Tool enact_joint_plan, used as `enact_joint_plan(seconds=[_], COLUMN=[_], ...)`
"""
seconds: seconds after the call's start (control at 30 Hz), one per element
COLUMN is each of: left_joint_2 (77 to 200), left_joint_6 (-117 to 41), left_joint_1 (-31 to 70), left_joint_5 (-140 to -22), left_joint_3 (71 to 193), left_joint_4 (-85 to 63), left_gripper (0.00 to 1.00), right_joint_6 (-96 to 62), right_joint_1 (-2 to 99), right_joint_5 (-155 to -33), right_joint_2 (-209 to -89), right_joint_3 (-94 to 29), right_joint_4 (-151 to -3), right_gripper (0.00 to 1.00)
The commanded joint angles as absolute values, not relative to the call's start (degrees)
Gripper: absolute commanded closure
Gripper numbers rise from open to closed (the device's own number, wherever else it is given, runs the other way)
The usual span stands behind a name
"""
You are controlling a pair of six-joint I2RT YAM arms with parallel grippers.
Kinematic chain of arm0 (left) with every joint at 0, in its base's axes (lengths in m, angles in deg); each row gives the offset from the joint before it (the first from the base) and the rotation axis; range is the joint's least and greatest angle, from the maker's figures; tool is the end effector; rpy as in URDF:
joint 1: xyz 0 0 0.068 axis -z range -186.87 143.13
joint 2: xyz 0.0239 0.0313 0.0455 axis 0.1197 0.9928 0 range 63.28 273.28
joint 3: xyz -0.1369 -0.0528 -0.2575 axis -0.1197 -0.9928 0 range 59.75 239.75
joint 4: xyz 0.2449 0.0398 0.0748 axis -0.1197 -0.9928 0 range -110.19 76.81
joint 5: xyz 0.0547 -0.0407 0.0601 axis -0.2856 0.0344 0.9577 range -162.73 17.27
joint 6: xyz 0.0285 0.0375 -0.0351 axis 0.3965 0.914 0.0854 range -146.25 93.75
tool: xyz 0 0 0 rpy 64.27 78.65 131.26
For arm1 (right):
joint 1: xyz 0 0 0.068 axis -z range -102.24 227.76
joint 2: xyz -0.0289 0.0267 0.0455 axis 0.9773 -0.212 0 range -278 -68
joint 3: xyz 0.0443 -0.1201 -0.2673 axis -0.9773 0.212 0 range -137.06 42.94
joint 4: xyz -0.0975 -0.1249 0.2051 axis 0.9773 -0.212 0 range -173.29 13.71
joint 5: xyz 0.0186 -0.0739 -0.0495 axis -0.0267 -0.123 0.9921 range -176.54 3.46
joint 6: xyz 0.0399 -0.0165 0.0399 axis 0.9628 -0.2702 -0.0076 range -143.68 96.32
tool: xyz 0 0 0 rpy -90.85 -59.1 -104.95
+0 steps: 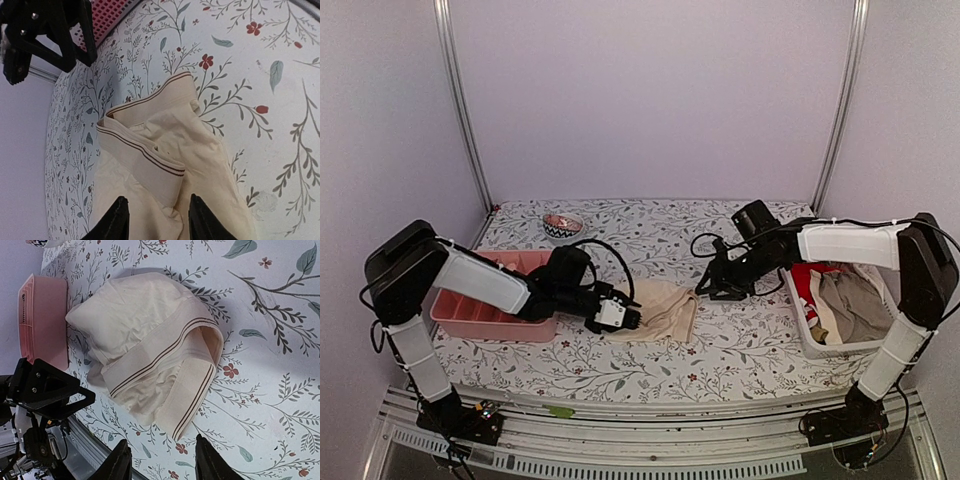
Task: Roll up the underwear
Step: Pick up the underwear from the center of the board.
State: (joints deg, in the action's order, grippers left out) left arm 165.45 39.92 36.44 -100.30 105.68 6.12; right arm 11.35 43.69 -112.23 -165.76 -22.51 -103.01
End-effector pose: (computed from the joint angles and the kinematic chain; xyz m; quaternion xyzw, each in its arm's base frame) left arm 0.2446 -0.2576 0.1600 0.7710 0.4146 -0.1229 0.4675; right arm 0.2826 0.2136 0.2239 -0.0515 0.9400 0.3241 0.0929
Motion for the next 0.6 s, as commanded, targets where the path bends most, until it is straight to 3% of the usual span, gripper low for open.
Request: enact_joint_plan(seconds=[0.0,0.3,0.57], left_joint_2=[168.54,174.09,177.46], left_joint_6=[39.98,39.09,37.23], left_joint_1=[38.98,40.45,40.43], left_joint_5=[-97.50,-93.71,-93.71], left_joint_3=[104.68,106.57,111.57], left_joint_4=[13.92,19.95,21.36], left_gripper=[0.59,0.57,0.72], right_joint_6=[12.62,13.13,14.05], right_joint_1=[43.99,44.63,44.69], right_joint_5=[-111.15,-110.89,-110.36], right_joint_2=[-161.89,-159.78,-159.15], right_joint_3=[-20.05,-17.01,-15.15], right_joint_4=[-101.73,-102.02,-102.09], right_gripper=[0.56,0.56,0.55])
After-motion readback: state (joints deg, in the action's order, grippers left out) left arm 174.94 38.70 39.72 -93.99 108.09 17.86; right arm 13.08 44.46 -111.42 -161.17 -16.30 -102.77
